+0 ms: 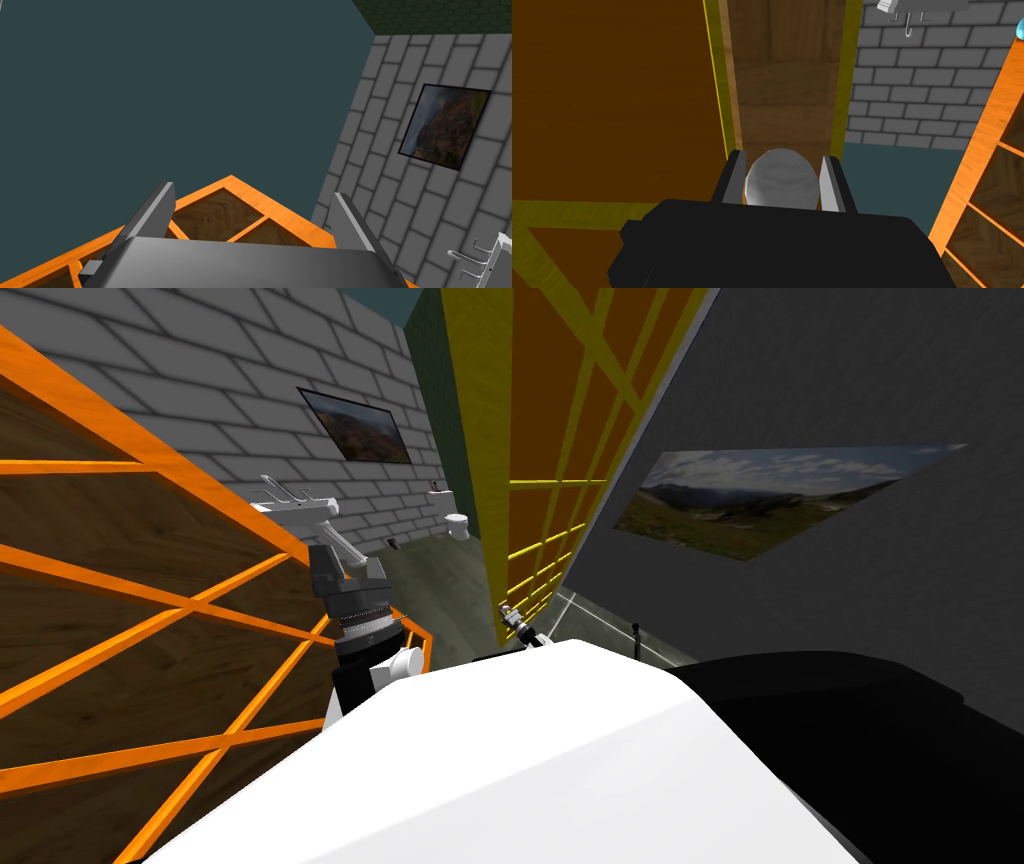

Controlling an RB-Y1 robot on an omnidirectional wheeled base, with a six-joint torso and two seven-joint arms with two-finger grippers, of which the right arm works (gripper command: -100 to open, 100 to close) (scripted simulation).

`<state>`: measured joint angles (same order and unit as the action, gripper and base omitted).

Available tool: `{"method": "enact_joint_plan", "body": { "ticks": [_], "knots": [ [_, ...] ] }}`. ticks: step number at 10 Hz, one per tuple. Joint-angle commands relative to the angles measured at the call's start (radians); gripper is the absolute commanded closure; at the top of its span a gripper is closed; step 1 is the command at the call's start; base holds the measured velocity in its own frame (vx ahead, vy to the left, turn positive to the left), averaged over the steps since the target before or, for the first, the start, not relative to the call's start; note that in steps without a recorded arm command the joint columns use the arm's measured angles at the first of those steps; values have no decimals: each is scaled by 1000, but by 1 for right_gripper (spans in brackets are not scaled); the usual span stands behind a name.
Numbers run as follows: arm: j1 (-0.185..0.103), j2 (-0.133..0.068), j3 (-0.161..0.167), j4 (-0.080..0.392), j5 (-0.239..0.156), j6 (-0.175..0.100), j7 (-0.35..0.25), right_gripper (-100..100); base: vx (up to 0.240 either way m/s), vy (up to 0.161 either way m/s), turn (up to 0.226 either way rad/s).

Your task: Push the door open

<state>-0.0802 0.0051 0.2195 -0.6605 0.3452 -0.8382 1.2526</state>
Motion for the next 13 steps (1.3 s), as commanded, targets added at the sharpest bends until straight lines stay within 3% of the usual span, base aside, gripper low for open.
{"method": "enact_joint_plan", "body": {
  "ticks": [1,13],
  "knots": [
    [-9,-5,-6,5,-17,-8,-44,100,26,19,19],
    [-5,-33,3,-1,-111,-16,-321,100,29,20,18]
  ]
}}
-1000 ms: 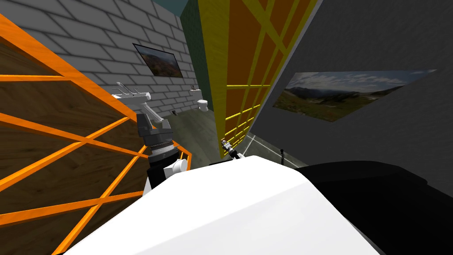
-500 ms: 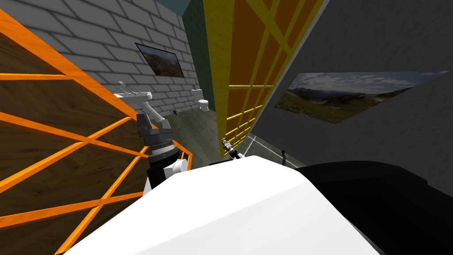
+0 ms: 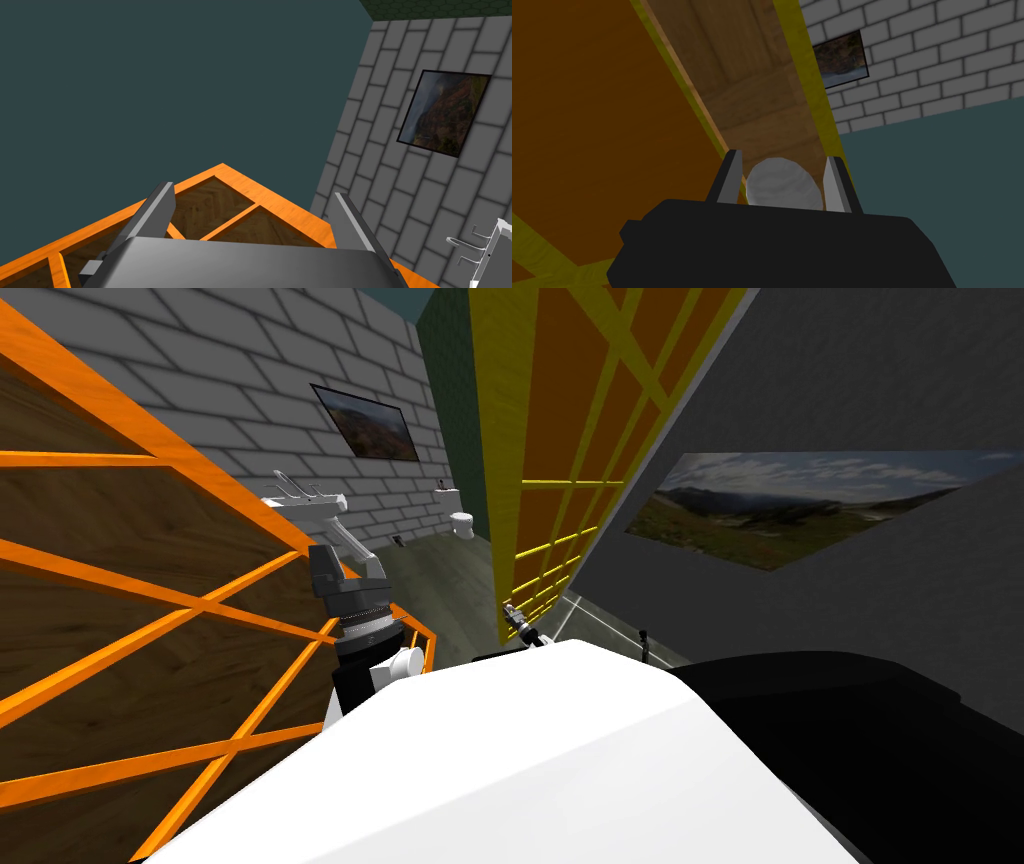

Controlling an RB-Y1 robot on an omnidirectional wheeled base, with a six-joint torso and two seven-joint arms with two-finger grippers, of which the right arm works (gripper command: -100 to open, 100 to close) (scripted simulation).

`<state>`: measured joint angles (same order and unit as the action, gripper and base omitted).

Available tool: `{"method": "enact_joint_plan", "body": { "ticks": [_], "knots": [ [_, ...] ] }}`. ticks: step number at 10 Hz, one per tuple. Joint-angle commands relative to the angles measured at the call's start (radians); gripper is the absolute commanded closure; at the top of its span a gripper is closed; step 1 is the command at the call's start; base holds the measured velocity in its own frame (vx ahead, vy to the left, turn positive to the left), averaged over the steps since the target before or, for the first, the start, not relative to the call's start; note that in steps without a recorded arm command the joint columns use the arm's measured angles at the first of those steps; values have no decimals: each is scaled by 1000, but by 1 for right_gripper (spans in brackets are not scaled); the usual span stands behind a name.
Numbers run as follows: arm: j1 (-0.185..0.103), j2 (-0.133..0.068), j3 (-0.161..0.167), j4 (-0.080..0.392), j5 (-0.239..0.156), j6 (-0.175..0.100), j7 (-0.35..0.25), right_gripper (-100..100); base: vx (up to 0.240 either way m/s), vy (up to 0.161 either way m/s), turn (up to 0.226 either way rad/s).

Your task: Push the door open

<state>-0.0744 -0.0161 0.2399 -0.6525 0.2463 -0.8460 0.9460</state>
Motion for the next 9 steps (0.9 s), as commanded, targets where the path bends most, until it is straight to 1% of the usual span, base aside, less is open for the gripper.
{"method": "enact_joint_plan", "body": {
  "ticks": [1,5,7,8,9],
  "knots": [
    [-10,-16,-16,-10,-27,-9,-50,100,34,28,27],
    [-10,-16,-16,-10,-27,-9,-54,100,14,9,4],
    [-9,-23,-13,-12,-58,-11,-122,100,29,14,29],
    [-9,-23,-13,-12,-58,-11,-135,100,33,29,9],
    [-8,-26,-11,-13,-75,-13,-173,100,32,30,29]
  ]
}}
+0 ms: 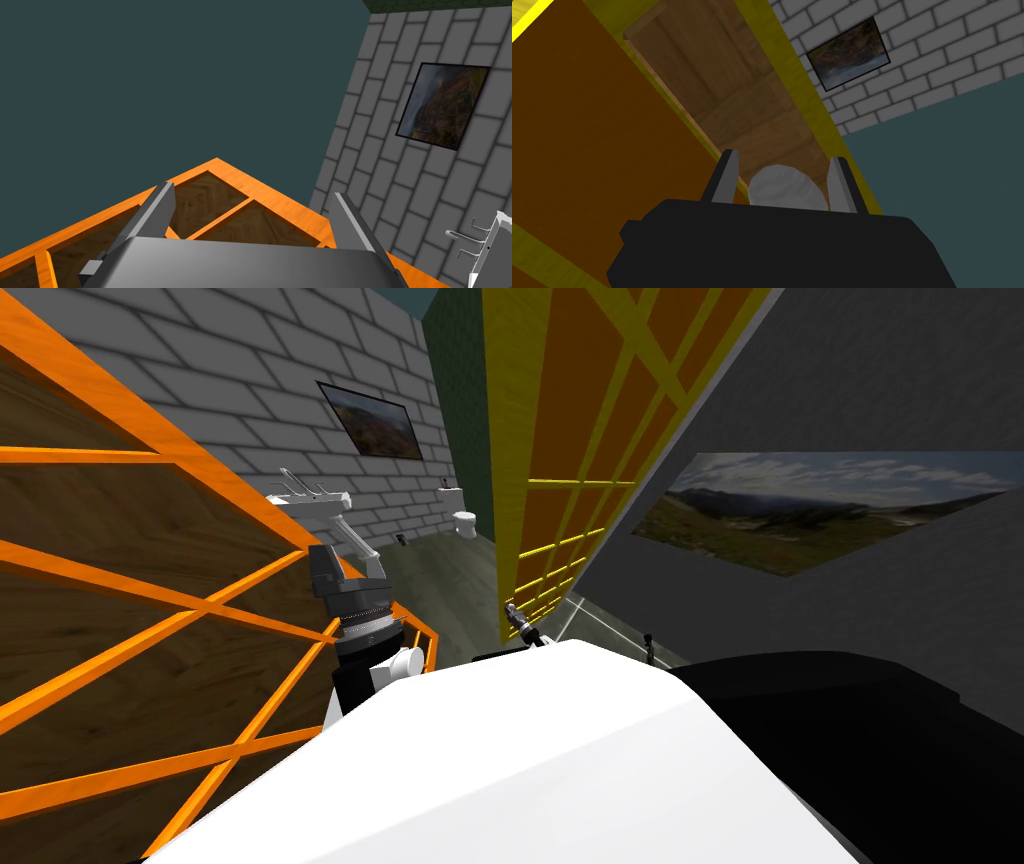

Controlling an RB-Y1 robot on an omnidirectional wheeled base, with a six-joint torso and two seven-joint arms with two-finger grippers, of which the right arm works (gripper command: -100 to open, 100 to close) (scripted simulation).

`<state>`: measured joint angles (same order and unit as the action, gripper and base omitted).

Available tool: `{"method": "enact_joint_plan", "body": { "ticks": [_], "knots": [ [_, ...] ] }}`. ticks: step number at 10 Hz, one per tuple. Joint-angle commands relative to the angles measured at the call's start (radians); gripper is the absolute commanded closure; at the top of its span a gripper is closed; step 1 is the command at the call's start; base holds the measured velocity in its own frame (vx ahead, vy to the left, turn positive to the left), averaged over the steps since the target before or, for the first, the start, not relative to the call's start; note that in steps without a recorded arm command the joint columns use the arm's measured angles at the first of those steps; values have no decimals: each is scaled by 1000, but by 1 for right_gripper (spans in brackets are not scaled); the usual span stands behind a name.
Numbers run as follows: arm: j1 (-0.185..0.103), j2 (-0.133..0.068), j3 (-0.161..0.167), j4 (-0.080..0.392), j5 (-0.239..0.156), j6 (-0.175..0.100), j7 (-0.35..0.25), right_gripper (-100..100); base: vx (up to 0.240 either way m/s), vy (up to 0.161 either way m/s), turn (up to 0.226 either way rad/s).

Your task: Push the door open

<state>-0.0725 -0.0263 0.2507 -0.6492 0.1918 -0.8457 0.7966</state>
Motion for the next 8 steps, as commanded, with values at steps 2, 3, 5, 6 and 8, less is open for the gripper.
{"method": "enact_joint_plan", "body": {
  "ticks": [2,3,5,6,8],
  "knots": [
    [-10,-19,-20,-17,-38,-14,-67,100,46,38,20],
    [-10,-19,-20,-17,-38,-14,-67,100,21,12,2],
    [-9,-22,-19,-18,-56,-16,-108,100,25,0,8],
    [-9,-22,-19,-18,-56,-16,-108,100,25,11,28],
    [-8,-25,-17,-20,-73,-17,-149,100,28,17,24]
  ]
}}
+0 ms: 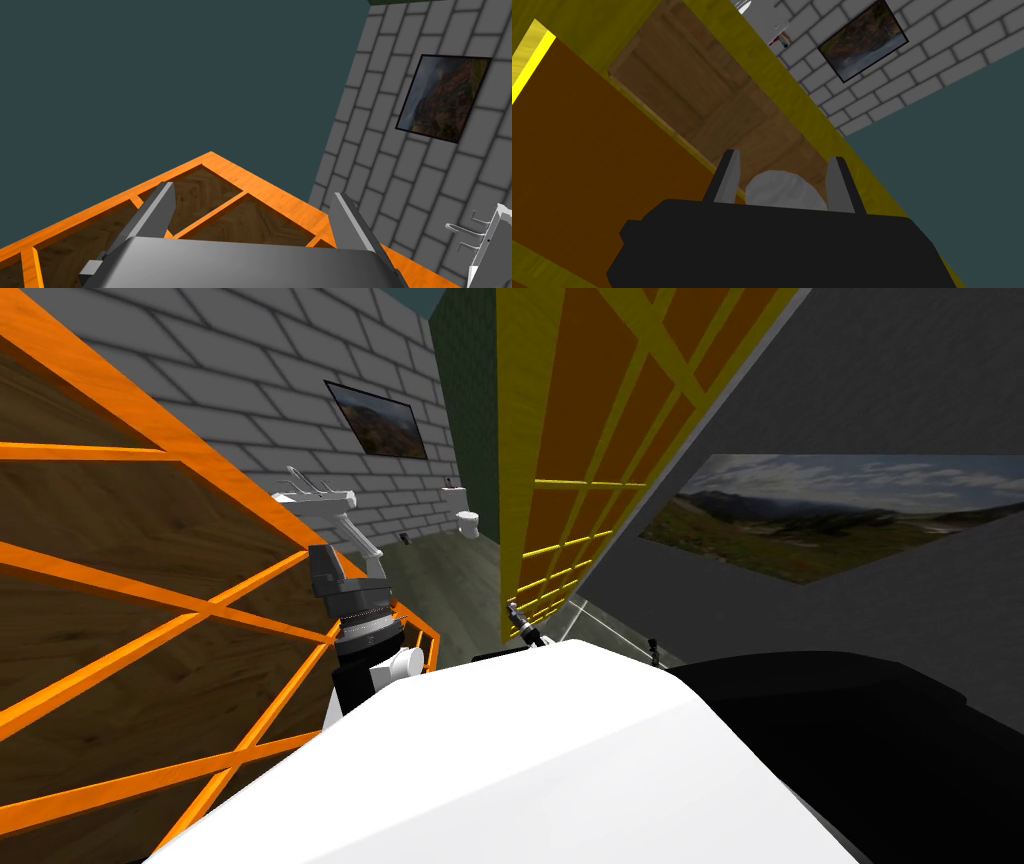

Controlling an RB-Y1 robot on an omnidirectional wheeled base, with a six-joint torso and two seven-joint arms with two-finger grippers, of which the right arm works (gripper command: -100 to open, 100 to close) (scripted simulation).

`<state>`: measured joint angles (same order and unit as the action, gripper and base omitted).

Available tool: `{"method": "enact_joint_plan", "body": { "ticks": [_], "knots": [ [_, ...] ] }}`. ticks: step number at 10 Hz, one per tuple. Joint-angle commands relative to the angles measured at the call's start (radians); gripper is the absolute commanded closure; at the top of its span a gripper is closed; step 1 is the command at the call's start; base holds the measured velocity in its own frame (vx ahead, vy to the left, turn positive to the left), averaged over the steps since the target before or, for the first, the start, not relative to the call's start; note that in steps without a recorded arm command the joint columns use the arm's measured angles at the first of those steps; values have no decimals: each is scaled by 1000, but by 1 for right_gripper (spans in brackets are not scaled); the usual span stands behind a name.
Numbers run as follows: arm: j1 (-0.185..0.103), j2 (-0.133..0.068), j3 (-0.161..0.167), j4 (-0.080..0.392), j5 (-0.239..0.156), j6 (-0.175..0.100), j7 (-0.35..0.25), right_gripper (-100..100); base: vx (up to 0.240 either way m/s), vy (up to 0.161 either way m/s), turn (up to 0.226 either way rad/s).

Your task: Push the door open

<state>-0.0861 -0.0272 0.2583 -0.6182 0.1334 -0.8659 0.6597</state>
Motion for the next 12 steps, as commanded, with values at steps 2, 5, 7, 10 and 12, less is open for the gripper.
{"method": "enact_joint_plan", "body": {
  "ticks": [2,5,7,10,12],
  "knots": [
    [5,-24,-25,-51,-15,3,-12,100,19,11,-18],
    [6,-26,-23,-52,-34,2,-54,100,4,2,29],
    [6,-26,-23,-43,-34,2,-54,100,23,14,2],
    [6,-26,-23,-52,-34,2,-54,100,-6,0,-6],
    [6,-26,-23,-52,-34,2,-54,100,6,9,-3]
  ]
}}
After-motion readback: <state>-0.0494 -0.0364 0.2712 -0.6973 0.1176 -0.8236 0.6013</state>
